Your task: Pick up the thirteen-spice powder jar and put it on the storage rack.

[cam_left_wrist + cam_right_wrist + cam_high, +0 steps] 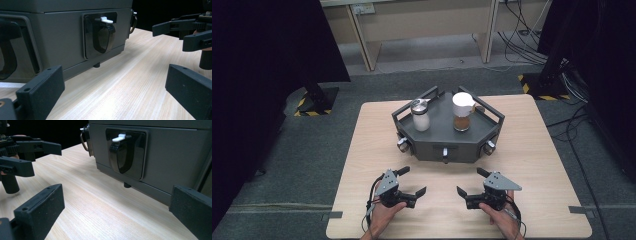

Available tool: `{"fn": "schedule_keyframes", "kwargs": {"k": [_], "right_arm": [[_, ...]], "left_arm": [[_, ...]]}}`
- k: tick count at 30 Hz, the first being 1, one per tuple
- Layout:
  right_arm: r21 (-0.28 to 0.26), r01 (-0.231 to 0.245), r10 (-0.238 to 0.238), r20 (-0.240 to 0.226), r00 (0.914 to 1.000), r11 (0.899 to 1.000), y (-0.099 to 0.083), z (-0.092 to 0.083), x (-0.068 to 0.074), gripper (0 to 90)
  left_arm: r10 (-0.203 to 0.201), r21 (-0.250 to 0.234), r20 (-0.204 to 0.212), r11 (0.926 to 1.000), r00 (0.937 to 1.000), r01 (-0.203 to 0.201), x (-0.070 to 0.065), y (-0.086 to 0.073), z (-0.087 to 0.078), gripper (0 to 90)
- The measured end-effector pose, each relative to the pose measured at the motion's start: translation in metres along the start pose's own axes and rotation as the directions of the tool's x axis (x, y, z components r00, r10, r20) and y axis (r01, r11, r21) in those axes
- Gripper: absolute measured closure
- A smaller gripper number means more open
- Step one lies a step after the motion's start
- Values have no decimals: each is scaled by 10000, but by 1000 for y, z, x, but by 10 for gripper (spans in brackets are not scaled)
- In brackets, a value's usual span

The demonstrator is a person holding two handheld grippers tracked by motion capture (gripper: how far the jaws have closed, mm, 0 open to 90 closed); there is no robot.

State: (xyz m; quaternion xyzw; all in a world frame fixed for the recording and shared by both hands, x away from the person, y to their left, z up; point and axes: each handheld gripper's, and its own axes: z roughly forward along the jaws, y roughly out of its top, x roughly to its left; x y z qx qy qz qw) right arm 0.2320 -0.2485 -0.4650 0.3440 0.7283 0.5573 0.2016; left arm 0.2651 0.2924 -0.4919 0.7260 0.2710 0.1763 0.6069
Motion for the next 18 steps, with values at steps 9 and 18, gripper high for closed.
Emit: {"fn": "schedule_keyframes", "kwargs": {"k": [9, 18], "right_arm": [[2, 26, -26, 21, 10000, 10000, 0, -1, 0, 3], [31, -51, 51, 24, 10000, 10000, 0, -1, -2, 3]], "left_arm": [[-20, 44, 0, 10000, 10000, 20, 0, -1, 0, 17], [-7, 64, 24, 10000, 10000, 7, 0, -1, 1, 17]]}}
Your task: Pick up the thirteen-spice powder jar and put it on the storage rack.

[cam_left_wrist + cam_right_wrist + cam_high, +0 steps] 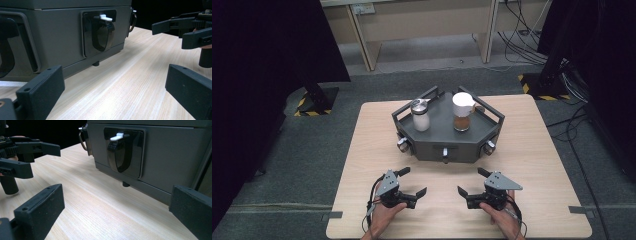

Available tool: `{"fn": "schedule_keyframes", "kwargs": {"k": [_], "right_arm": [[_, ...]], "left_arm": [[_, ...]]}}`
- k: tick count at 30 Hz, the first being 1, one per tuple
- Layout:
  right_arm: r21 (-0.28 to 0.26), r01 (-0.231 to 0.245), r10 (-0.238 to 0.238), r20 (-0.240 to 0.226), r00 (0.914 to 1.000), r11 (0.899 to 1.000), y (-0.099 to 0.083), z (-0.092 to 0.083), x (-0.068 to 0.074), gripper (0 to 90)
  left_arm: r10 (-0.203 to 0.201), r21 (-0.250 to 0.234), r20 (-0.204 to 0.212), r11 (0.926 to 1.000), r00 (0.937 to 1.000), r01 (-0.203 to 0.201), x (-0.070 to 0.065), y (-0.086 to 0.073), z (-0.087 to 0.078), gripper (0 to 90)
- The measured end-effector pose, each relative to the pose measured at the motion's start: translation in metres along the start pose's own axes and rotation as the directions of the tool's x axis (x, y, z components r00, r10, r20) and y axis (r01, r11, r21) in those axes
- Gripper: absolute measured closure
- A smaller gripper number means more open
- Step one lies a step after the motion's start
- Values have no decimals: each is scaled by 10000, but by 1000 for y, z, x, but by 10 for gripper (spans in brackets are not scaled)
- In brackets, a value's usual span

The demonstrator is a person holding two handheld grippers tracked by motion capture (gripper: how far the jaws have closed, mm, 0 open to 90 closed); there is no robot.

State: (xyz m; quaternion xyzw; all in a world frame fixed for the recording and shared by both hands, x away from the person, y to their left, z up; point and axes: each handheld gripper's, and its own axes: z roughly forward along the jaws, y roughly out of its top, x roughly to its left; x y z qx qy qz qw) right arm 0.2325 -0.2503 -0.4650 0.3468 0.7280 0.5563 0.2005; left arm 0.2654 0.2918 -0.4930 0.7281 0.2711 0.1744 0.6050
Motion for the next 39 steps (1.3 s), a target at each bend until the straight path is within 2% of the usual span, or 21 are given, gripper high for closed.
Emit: {"fn": "schedule_keyframes", "kwargs": {"k": [39], "right_arm": [[45, -119, 119, 27, 9999, 9999, -1, 0, -2, 4]], "left_arm": [[-1, -4, 65, 10000, 10000, 1, 0, 0, 0, 18]]}}
